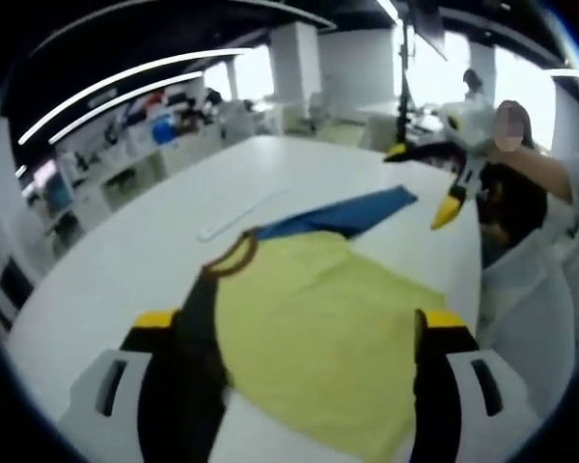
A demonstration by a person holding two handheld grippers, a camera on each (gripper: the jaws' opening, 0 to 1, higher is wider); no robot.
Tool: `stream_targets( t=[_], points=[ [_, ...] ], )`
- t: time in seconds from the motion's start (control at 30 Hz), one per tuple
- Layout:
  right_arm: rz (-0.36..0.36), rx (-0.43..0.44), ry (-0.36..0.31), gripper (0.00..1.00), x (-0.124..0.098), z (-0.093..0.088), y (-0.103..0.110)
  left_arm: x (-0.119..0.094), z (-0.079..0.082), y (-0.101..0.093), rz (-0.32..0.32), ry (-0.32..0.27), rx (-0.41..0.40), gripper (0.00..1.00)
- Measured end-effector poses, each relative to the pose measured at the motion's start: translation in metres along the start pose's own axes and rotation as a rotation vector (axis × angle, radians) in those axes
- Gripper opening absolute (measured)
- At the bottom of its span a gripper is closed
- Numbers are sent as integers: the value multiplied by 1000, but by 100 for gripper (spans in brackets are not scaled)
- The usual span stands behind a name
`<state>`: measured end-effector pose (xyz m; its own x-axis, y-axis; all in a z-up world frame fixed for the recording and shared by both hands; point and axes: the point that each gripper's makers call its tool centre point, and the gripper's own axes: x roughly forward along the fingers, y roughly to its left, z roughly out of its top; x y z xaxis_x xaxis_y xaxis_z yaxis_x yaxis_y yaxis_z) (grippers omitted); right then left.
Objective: Fold the garment on the visible template until the final outline fits inside the template.
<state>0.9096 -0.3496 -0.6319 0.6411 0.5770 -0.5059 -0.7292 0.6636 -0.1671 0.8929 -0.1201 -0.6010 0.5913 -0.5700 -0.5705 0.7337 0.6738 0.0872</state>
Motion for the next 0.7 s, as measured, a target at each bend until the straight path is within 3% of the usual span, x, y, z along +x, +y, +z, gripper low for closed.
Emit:
stream_targets(
  t=[0.33,0.53,0.7],
  points=[
    [-47,19,-8,100,-17,-15,5,-10,-19,-25,21,18,-28,95],
    [-61,52,-7,100,-29,-29,8,-12,-27,-45,24,-8,-69,96],
    [-60,49,-6,100,-36,-37,23,-12,-41,-59,25,9,-87,96]
  ],
)
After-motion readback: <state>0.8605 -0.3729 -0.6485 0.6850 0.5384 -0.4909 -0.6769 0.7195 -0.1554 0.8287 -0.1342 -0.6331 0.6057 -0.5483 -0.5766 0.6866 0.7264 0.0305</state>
